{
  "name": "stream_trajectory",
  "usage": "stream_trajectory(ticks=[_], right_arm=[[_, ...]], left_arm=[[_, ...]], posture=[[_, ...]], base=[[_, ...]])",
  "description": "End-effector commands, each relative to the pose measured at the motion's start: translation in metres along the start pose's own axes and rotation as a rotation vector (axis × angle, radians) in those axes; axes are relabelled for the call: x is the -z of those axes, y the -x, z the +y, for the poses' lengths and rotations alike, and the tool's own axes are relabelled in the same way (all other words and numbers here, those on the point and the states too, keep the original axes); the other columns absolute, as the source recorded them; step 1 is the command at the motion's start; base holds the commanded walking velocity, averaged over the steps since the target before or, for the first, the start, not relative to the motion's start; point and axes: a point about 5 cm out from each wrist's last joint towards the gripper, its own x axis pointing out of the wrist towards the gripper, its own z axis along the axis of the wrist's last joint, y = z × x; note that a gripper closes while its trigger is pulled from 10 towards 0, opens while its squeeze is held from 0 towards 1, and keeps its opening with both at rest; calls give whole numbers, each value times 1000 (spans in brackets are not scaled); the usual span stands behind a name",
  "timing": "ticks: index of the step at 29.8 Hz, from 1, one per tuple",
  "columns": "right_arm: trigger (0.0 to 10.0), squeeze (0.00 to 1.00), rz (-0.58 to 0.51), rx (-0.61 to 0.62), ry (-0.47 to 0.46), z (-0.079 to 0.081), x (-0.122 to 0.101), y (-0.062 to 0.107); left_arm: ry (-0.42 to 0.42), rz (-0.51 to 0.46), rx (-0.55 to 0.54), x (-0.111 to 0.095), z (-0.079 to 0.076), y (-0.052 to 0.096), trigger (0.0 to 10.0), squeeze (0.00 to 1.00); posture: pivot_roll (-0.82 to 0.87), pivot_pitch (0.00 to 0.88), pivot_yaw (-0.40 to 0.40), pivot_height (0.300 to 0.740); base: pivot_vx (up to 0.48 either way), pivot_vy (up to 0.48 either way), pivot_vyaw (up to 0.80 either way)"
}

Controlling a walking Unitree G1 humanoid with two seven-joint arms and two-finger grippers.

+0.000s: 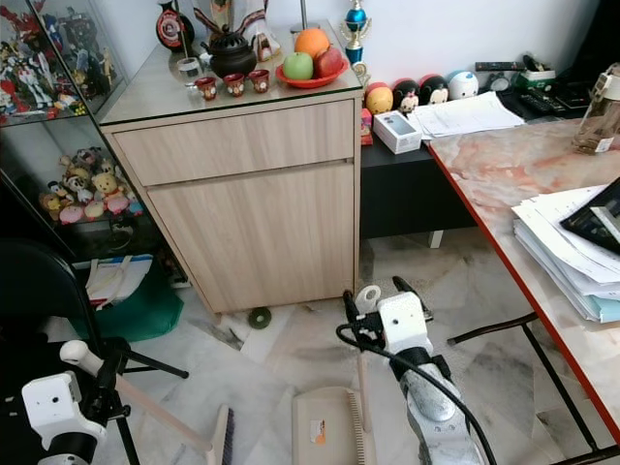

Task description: Sweep floor

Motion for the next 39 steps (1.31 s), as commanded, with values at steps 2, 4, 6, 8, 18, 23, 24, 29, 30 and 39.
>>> stream_trajectory(ticks=[2,4,6,8,18,23,24,29,30,39], right_arm=[[10000,0,0,-33,-56,6,5,-4],[10000,0,12,-55,-70,10,10,-5],[10000,0,31,-67,-85,13,16,-6],[10000,0,42,-83,-86,18,20,-7],[10000,0,95,-111,-87,26,34,-11],[10000,0,135,-87,-49,24,43,-9],[10000,0,137,-79,-49,24,44,-9],[10000,0,137,-66,-42,24,46,-10],[10000,0,138,-59,-38,23,46,-10],[10000,0,164,36,-26,13,51,-9]], left_arm=[[-27,-44,-13,-9,8,0,10000,0],[-33,-44,-13,-9,8,0,10000,0],[-36,-44,-12,-9,8,0,10000,0],[-40,-45,-12,-10,9,0,10000,0],[-46,-43,-14,-10,12,2,10000,0],[-42,-42,-13,-9,11,2,10000,0],[-42,-42,-13,-9,10,2,10000,0],[-40,-41,-11,-9,9,1,10000,0],[-40,-42,-11,-9,9,1,10000,0],[-40,-40,-9,-7,7,1,10000,0]], posture=[[-213,21,131,740],[-210,20,131,740],[-205,19,132,740],[-194,15,134,740],[-186,11,134,740],[-188,9,132,740],[-188,8,132,740],[-190,7,131,740],[-190,6,130,740],[-197,11,129,740]], base=[[0,0,0],[0,0,0],[0,0,0],[0,0,0],[0,0,0],[0,0,0],[0,0,0],[0,0,0],[0,0,0],[0,0,0]])
